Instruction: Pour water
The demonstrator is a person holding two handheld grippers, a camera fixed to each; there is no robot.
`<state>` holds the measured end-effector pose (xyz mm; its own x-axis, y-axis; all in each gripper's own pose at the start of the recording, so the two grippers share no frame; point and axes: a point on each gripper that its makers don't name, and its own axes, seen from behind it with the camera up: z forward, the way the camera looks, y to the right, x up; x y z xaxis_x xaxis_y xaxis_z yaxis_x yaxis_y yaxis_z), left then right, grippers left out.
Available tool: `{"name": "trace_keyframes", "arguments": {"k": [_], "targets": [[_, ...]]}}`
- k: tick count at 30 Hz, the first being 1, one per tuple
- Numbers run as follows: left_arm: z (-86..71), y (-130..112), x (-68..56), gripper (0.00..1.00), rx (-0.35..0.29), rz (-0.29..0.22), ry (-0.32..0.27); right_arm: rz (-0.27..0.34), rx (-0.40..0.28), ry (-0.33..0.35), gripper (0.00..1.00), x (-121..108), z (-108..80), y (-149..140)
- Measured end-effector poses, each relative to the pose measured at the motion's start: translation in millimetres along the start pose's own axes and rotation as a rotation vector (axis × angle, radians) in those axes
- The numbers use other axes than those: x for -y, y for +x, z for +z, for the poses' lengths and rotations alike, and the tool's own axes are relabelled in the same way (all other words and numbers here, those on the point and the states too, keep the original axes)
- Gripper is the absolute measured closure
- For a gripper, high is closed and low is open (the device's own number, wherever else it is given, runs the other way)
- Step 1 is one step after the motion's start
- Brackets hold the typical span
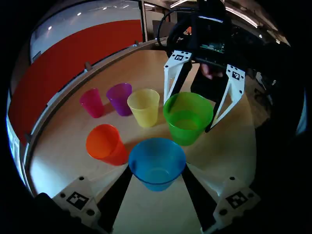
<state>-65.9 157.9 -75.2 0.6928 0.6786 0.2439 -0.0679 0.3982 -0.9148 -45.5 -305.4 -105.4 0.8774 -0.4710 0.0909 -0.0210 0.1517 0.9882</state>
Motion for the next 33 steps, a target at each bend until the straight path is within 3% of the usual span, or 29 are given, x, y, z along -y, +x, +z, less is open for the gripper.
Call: {"name": "trace_keyframes", "arguments": {"k": [12, 33], "targets": [[11.2, -11.3, -2.9, 0.14, 0.007, 0.003, -0.012, 0.015, 0.014, -0.007, 0.09, -4.5, 2.6, -12.5], [10.5, -27.3, -5.9, 0.15, 0.028, 0.008, -0.017, 0.022, 0.048, -0.014, 0.09, -3.9, 6.9, -32.3]]}}
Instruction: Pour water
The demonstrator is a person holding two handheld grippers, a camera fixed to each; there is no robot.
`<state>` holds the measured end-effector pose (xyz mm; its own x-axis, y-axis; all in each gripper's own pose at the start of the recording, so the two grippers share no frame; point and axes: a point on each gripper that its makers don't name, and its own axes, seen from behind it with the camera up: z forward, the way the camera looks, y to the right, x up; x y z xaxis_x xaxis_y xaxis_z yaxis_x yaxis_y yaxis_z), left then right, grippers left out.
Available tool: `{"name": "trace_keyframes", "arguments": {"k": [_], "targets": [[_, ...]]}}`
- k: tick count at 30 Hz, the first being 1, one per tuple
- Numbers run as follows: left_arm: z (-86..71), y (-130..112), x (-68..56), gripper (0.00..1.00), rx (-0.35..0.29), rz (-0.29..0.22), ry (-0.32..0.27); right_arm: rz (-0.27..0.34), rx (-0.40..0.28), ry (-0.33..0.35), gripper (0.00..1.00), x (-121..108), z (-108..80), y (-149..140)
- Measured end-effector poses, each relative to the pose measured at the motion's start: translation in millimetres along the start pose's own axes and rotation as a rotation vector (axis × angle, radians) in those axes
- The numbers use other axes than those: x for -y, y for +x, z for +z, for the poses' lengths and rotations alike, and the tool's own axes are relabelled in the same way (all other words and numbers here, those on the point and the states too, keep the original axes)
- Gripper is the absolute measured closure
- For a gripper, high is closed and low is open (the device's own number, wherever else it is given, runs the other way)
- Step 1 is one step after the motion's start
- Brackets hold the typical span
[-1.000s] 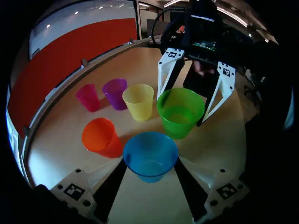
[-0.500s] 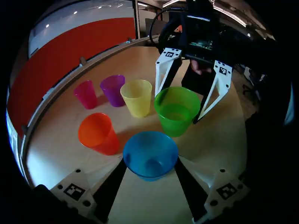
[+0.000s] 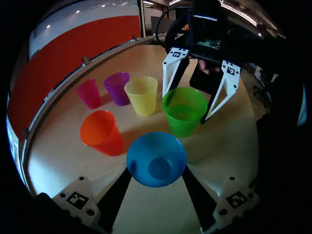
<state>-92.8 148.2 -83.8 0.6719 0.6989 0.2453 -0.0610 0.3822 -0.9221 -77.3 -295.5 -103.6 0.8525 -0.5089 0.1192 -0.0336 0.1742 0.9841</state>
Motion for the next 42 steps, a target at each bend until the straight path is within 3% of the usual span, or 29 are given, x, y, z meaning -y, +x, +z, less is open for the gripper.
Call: {"name": "trace_keyframes", "arguments": {"k": [18, 27, 42], "targets": [[2.7, -18.7, -10.6, 0.15, 0.061, 0.036, -0.008, 0.015, 0.017, -0.002, 0.09, -0.7, 1.6, -13.1], [-1.5, -23.0, -9.0, 0.15, 0.069, 0.039, 0.015, 0.021, 0.023, -0.007, 0.05, 0.7, 0.1, -15.4], [-21.2, -36.0, 0.6, 0.15, 0.082, -0.014, 0.073, 0.033, 0.063, -0.055, 0.03, -1.7, -15.7, -34.8]]}}
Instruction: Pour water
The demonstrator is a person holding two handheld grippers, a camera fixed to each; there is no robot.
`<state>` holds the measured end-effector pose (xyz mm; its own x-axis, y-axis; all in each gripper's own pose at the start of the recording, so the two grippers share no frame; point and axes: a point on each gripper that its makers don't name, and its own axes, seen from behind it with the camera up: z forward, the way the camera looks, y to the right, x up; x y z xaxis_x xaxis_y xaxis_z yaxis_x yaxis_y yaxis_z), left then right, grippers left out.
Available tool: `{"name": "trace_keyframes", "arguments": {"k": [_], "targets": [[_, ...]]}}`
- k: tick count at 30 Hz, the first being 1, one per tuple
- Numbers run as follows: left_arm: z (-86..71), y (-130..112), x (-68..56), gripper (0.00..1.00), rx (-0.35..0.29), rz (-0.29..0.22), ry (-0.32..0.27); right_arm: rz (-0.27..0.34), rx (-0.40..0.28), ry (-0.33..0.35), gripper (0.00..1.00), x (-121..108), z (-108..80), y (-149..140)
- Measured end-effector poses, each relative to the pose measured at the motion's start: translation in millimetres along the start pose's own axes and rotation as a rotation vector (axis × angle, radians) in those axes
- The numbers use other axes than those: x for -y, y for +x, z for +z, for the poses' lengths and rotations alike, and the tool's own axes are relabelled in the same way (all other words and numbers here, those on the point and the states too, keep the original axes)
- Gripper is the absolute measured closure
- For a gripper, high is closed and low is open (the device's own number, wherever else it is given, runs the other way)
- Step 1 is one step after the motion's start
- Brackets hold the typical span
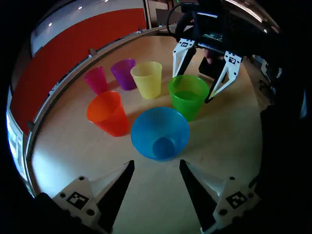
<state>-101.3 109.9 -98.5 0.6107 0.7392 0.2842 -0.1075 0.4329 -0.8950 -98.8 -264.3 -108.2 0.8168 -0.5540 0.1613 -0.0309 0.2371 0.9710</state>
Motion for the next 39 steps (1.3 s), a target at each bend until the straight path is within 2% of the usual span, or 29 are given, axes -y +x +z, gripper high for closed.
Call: {"name": "trace_keyframes", "arguments": {"k": [9, 18, 24, 30, 39], "targets": [[-14.6, -16.0, 5.5, 0.15, 0.02, -0.039, 0.042, 0.012, 0.007, -0.044, 0.03, -0.4, -22.7, -9.9], [-30.4, -29.4, 21.7, 0.14, 0.009, -0.121, 0.124, 0.05, -0.016, -0.107, 0.03, -5.3, -46.2, -11.1], [-40.5, -34.4, 33.4, 0.14, -0.031, -0.195, 0.198, 0.098, -0.037, -0.151, 0.03, -6.5, -56.5, -9.8], [-54.1, -29.7, 45.1, 0.14, -0.102, -0.268, 0.277, 0.144, -0.044, -0.239, 0.03, -17.1, -69.7, -9.5], [-65.0, -26.4, 61.4, 0.14, -0.179, -0.347, 0.378, 0.21, -0.051, -0.33, 0.03, -25.2, -86.9, -9.1]]}}
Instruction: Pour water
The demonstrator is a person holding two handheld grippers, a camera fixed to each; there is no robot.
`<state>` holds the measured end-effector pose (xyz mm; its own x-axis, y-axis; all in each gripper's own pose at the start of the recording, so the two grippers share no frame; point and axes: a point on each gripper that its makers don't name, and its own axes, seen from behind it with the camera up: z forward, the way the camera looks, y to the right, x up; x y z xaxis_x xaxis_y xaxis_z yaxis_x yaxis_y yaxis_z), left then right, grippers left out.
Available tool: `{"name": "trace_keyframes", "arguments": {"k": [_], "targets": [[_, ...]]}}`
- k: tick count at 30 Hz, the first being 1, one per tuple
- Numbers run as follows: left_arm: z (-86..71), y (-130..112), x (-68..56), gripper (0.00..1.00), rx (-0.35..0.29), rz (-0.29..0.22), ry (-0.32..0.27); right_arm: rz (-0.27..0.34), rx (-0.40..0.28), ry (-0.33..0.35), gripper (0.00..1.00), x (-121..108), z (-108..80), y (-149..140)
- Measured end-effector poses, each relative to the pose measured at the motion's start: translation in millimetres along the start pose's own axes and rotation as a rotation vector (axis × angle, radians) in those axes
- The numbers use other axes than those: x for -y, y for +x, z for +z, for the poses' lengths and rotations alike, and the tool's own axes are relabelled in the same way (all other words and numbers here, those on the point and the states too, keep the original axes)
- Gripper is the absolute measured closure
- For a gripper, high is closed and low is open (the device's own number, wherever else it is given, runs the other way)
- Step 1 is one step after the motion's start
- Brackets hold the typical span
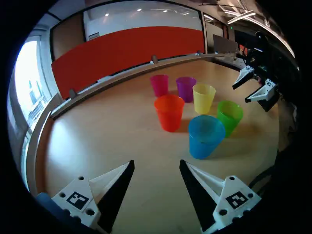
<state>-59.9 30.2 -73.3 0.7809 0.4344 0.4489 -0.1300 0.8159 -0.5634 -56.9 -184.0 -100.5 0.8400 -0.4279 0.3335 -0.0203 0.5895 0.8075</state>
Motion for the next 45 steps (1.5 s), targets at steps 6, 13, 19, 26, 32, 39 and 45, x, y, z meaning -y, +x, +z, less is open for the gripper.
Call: {"name": "trace_keyframes", "arguments": {"k": [6, 13, 19, 26, 32, 39, 45], "targets": [[-2.4, 14.0, 12.1, 0.15, -0.056, -0.051, 0.063, 0.058, -0.018, -0.075, 0.03, -16.1, -8.9, 6.3], [-10.5, 34.0, 23.7, 0.14, -0.136, -0.093, 0.147, 0.124, -0.056, -0.19, 0.03, -46.1, -24.0, 24.3], [-15.9, 39.6, 30.5, 0.15, -0.18, -0.145, 0.189, 0.166, -0.103, -0.266, 0.03, -68.1, -39.8, 40.7], [-22.3, 46.7, 37.6, 0.15, -0.23, -0.191, 0.224, 0.209, -0.139, -0.334, 0.03, -84.5, -50.6, 49.0], [-25.6, 52.7, 43.0, 0.15, -0.266, -0.204, 0.267, 0.227, -0.196, -0.406, 0.03, -99.5, -61.4, 60.9], [-29.1, 66.1, 49.1, 0.15, -0.32, -0.228, 0.314, 0.245, -0.28, -0.488, 0.03, -121.1, -71.5, 73.0], [-30.3, 78.2, 51.0, 0.15, -0.356, -0.237, 0.342, 0.289, -0.337, -0.566, 0.03, -136.8, -76.6, 68.0]]}}
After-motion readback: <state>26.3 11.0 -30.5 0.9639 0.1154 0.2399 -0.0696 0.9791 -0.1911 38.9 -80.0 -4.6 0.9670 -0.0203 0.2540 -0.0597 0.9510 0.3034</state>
